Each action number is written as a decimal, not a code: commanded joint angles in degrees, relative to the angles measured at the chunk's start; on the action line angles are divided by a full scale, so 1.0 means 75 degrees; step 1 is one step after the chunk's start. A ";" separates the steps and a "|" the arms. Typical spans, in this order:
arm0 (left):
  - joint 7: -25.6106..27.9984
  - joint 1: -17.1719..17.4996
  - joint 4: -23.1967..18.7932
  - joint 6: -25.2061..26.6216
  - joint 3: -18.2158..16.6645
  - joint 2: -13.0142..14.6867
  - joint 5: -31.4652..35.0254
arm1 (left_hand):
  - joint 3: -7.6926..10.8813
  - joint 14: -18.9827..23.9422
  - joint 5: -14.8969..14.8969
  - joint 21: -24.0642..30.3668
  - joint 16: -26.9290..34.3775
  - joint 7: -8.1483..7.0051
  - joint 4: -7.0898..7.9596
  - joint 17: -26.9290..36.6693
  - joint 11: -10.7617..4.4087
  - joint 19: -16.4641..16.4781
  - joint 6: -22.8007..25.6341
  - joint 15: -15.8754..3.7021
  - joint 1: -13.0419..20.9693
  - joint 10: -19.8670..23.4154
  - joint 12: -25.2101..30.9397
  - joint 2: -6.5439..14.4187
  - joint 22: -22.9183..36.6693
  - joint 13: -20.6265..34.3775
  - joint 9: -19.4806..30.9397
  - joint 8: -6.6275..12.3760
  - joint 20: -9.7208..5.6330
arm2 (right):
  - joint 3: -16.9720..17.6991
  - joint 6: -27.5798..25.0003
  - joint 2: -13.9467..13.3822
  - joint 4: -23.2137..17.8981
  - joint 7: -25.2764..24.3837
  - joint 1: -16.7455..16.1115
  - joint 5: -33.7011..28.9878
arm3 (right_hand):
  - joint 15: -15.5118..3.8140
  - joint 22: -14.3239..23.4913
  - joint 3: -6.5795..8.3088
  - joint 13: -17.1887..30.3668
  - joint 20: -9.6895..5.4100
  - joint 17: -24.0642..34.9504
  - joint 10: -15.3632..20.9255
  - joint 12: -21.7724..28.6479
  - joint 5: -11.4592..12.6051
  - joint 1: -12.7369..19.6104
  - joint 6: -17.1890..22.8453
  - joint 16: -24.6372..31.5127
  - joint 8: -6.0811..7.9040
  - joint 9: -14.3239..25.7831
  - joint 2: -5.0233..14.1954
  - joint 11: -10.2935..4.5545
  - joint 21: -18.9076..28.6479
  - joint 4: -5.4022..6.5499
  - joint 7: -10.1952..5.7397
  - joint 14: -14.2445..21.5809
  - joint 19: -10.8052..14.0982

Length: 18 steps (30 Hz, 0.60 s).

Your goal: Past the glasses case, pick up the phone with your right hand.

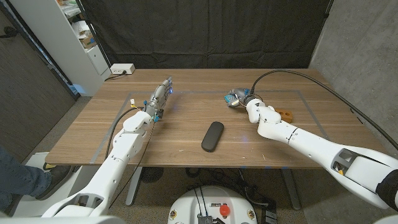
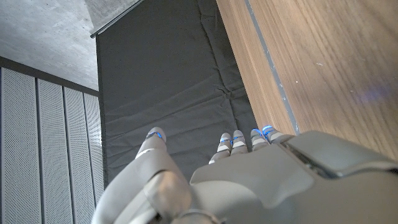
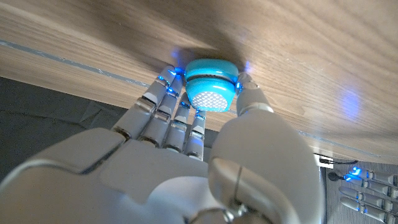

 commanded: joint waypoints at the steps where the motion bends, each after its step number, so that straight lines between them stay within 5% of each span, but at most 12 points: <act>1: -0.0035 -0.0067 0.0051 0.0016 0.0023 0.0006 0.0040 | 0.0011 -0.0075 -0.0038 -0.0006 0.0007 0.0007 -0.0052 0.0024 0.0020 -0.0262 -0.0027 0.0020 0.0022 -0.0077 0.0002 0.0032 0.0008 0.0037 0.0040 -0.0010 0.0073 | 0.0105 -0.0041 -0.0020 -0.0155 -0.0205 -0.0080 0.0000 | -0.1011 0.0110 0.0000 0.0034 -0.0367 0.0081 0.0078 -0.0002 -0.0051 0.0136 0.0337 0.0095 0.0005 0.0063 0.0202 -0.0039 0.0038 0.0021 -0.0085 0.0110 0.0200; 18: -0.0104 -0.0146 0.0152 -0.0021 0.0040 -0.0033 0.0038 | 0.0005 -0.0076 -0.0039 -0.0002 0.0010 0.0014 -0.0063 0.0025 0.0027 -0.0268 -0.0019 0.0019 0.0021 -0.0079 0.0004 0.0039 0.0009 0.0038 0.0040 -0.0006 0.0069 | 0.0180 -0.0184 -0.0061 -0.0325 -0.0462 -0.0137 -0.0129 | -0.1036 0.0110 -0.0024 0.0038 -0.0356 0.0218 0.0131 -0.0024 -0.0134 0.0275 0.0367 0.0198 -0.0014 0.0064 0.0248 -0.0043 0.0019 -0.0017 -0.0076 0.0155 0.0218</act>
